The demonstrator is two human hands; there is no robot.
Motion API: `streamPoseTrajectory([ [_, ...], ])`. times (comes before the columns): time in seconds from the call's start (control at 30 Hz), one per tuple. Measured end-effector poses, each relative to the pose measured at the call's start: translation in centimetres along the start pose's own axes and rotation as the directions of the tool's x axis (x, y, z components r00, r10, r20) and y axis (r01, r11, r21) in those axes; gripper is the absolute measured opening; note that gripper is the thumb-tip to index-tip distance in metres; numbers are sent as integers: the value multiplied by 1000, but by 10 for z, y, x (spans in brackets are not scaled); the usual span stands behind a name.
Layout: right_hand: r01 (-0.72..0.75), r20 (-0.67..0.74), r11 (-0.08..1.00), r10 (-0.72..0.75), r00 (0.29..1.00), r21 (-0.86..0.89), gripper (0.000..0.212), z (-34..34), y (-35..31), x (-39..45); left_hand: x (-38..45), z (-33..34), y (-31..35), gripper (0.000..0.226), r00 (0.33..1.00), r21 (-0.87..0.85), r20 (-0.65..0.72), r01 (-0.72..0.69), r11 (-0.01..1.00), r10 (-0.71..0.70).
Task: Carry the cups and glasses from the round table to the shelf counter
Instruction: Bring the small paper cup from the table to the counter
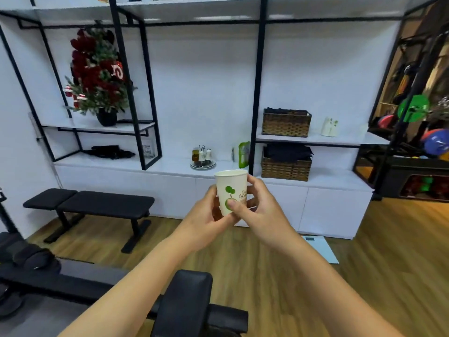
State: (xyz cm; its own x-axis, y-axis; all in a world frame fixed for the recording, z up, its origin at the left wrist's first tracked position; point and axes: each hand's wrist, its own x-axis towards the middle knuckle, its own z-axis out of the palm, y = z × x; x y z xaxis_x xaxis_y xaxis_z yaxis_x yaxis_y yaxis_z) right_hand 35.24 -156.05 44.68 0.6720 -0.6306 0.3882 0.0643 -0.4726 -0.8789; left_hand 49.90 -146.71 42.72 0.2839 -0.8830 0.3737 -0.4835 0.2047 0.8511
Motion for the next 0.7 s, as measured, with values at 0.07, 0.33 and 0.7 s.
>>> streamPoseTrajectory([
  [0.07, -11, -6, 1000, 11, 1000, -2, 61, -15, 10, 26, 31, 5, -8, 57, 1000, -19, 8, -2, 1000, 2],
  [0.33, -5, -91, 1000, 8, 996, 30, 64, -61, 68, 110, 138, 35, -47, 76, 999, 108, -24, -39, 993, 42],
  [0.7, 39, -62, 998, -37, 997, 41, 67, -158, 165, 266, 318, 99, -98, 98, 977, 171, -203, -22, 985, 57],
])
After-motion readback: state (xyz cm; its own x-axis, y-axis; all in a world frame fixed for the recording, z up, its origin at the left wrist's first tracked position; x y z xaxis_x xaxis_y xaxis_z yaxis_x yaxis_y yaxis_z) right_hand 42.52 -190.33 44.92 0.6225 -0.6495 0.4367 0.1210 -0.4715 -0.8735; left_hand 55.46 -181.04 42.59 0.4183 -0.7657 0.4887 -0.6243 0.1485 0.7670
